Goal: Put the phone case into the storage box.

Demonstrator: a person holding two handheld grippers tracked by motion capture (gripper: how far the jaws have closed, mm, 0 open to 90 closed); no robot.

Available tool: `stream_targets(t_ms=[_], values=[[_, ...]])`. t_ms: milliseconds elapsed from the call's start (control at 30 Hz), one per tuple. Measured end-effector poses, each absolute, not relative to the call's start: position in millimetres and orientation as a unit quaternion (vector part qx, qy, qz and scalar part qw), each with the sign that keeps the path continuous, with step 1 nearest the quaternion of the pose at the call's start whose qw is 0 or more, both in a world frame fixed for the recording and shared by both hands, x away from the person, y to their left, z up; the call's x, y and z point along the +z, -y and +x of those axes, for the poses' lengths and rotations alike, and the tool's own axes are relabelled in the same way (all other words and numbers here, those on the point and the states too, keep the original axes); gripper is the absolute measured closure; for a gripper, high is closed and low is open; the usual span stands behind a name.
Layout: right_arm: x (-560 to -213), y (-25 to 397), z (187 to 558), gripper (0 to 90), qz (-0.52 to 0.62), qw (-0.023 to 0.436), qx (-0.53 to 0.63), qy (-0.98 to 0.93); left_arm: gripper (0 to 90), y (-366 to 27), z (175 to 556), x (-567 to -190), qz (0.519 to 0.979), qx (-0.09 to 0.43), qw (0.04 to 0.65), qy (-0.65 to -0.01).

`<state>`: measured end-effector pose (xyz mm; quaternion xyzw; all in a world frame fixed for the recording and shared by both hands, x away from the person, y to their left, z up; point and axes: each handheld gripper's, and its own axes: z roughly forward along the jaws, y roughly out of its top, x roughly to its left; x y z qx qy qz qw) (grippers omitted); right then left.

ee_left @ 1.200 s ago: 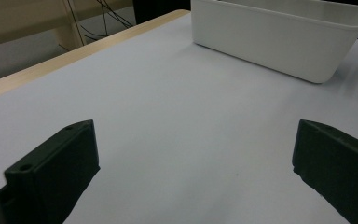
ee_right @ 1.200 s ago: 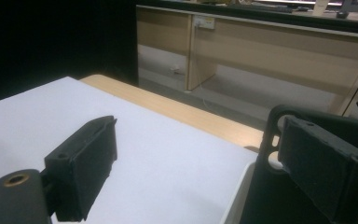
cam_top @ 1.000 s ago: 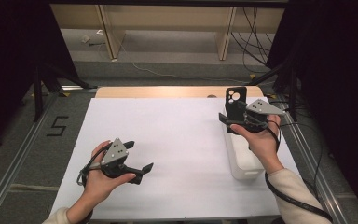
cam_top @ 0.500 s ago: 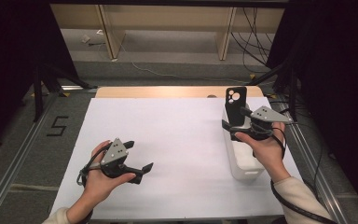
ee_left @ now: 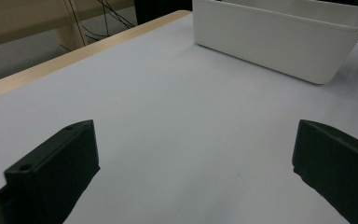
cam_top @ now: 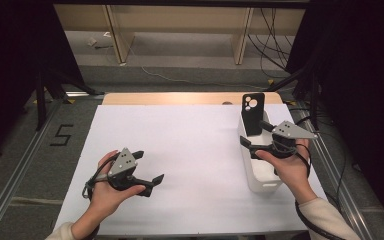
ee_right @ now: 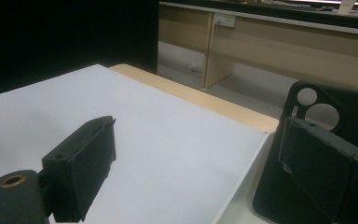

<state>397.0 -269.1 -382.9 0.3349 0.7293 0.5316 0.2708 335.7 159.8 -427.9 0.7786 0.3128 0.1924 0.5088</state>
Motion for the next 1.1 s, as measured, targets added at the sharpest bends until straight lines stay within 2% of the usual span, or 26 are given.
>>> stream_targets(t_ms=[1100], values=[[-394, 278, 368, 12.0, 0.317, 0.263, 0.540, -0.734, 0.0, -161, 336, -428, 0.778, 0.193, 0.509, -0.314]])
